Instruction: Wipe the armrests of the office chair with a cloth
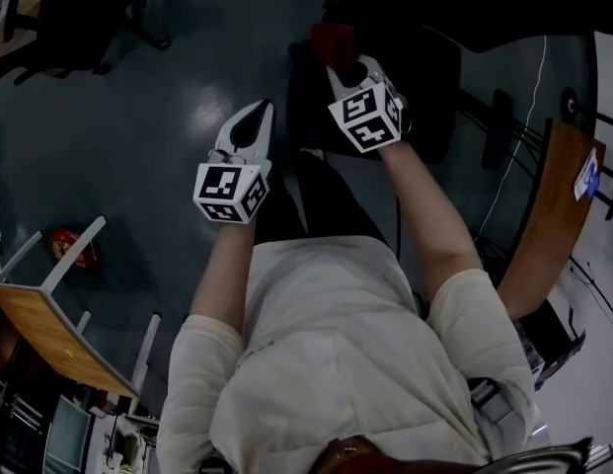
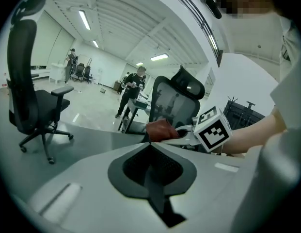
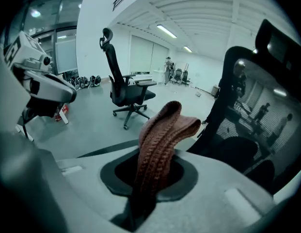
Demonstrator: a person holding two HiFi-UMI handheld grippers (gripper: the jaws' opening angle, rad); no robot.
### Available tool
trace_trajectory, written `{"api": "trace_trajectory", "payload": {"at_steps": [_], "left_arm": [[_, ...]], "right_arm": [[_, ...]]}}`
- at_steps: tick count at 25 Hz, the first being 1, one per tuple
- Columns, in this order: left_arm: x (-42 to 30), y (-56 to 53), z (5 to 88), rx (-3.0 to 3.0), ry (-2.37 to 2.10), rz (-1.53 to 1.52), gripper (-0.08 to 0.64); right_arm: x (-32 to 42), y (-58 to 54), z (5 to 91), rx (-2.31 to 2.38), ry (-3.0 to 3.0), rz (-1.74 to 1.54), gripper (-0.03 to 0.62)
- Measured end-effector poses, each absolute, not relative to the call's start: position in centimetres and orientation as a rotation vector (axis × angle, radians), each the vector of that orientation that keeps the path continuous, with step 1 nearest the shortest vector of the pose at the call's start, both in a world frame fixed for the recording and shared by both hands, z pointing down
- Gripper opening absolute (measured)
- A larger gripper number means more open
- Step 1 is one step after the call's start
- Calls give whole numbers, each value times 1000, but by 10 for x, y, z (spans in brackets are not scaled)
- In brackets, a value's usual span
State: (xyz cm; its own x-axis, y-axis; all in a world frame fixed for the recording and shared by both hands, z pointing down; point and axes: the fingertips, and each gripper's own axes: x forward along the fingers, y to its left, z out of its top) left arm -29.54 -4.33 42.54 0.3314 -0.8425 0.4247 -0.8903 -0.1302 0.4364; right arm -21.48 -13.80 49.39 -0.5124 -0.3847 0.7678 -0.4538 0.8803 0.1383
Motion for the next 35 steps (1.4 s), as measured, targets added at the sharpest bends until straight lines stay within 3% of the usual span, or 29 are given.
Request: {"api": "trace_trajectory", "payload": {"at_steps": [15,35], "left_arm": [[-329,-78,476,2004,-1318,163,17],[-303,-20,481,2004,-1307,131,17]], "right_arm": [[-245,-164,540,651,-2045,93,48],[-243,-10,534,284,-2146,81,48]]}}
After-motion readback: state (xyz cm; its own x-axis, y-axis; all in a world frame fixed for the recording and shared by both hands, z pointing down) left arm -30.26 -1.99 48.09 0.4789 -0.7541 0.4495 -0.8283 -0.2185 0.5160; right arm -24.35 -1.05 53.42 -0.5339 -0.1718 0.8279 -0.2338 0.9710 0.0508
